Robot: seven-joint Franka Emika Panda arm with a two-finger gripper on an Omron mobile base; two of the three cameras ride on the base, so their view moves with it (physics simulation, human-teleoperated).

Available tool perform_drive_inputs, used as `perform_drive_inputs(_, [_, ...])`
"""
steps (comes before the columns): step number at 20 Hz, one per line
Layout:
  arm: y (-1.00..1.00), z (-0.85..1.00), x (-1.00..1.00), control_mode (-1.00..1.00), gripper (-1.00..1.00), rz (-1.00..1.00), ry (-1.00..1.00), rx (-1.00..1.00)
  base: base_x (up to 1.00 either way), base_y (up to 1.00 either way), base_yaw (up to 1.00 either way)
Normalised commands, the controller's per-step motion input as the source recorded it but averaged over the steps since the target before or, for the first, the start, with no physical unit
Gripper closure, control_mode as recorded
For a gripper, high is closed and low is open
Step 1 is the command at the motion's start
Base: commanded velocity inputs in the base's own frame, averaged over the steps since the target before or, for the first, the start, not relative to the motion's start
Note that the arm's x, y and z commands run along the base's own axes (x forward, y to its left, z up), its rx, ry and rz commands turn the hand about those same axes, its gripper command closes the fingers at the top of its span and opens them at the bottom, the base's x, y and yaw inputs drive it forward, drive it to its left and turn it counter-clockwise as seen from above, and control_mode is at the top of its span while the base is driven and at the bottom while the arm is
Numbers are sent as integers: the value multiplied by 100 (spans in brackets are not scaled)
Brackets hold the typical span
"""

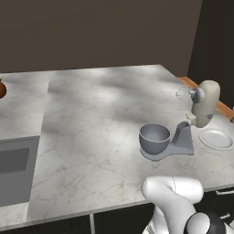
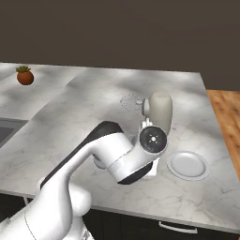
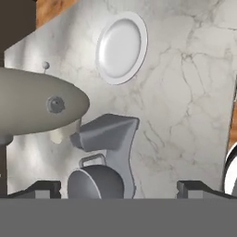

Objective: Add butter and sugar cubes to the stand mixer bowl and then turn on the stand mixer to begin making frosting.

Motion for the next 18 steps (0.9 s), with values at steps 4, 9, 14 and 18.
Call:
perform_drive_inputs(4, [-58,9,24,-100,-100,-4,1,14,0,0,0])
perform_drive_inputs(9, [-44,0,36,-100,-100,-1,0,15,0,0,0])
perform_drive_inputs(14, [-6,0,40,-100,-100,-2,0,23,0,0,0])
perform_drive_inputs(18, [0,0,38,-100,-100,-6,0,23,0,0,0])
